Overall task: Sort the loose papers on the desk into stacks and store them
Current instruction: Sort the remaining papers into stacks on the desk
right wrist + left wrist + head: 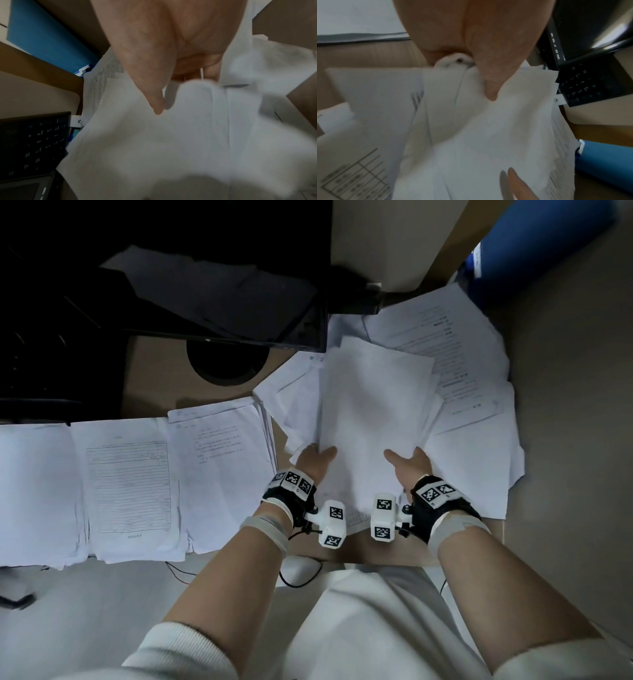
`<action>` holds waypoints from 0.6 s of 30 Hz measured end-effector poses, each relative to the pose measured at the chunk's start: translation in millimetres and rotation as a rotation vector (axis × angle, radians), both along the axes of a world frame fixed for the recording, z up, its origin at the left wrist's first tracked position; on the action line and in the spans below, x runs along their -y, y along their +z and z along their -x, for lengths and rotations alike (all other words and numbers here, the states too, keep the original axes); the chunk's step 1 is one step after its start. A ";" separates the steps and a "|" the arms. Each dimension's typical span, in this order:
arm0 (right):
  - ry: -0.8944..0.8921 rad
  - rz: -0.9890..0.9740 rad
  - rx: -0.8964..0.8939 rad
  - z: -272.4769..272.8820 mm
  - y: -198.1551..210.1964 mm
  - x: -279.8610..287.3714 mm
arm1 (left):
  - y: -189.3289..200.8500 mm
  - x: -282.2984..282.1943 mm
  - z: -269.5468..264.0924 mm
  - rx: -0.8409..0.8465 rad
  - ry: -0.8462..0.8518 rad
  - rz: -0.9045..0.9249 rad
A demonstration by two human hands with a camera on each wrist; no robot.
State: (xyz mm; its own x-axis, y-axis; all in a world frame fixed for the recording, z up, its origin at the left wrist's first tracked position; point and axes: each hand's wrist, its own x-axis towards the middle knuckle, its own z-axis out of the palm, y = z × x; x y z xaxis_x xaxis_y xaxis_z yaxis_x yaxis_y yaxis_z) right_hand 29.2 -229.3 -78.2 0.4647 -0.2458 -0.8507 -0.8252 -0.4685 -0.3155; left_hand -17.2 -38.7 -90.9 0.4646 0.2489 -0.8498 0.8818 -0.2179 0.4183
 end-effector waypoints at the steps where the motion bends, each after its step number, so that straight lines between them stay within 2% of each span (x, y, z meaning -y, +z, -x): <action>1: 0.018 -0.028 -0.024 1.0 -1.9 -1.0 | -0.6 -4.1 2.5 0.023 0.019 -0.019; 5: 0.098 -0.044 -0.019 10.4 -1.3 -7.3 | 9.0 -14.1 15.5 0.066 0.097 -0.018; 10: 0.033 -0.027 -0.047 14.5 15.4 -23.8 | 34.2 -18.7 36.4 0.172 0.194 0.021; 15: 0.078 0.081 -0.016 16.3 19.4 -27.4 | 46.8 -17.3 61.7 0.242 0.385 0.048; 18: 0.102 0.063 0.030 18.7 20.1 -23.6 | 50.3 -16.2 70.4 0.268 0.501 0.095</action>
State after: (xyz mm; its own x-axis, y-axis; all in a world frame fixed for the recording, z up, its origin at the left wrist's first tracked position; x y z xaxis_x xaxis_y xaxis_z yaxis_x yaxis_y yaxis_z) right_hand 10.5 -205.6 -58.1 0.5147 -0.2485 -0.8205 -0.7630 -0.5692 -0.3063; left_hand -87.7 -22.5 -40.6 0.5115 0.4225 -0.7482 0.7285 0.2485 0.6384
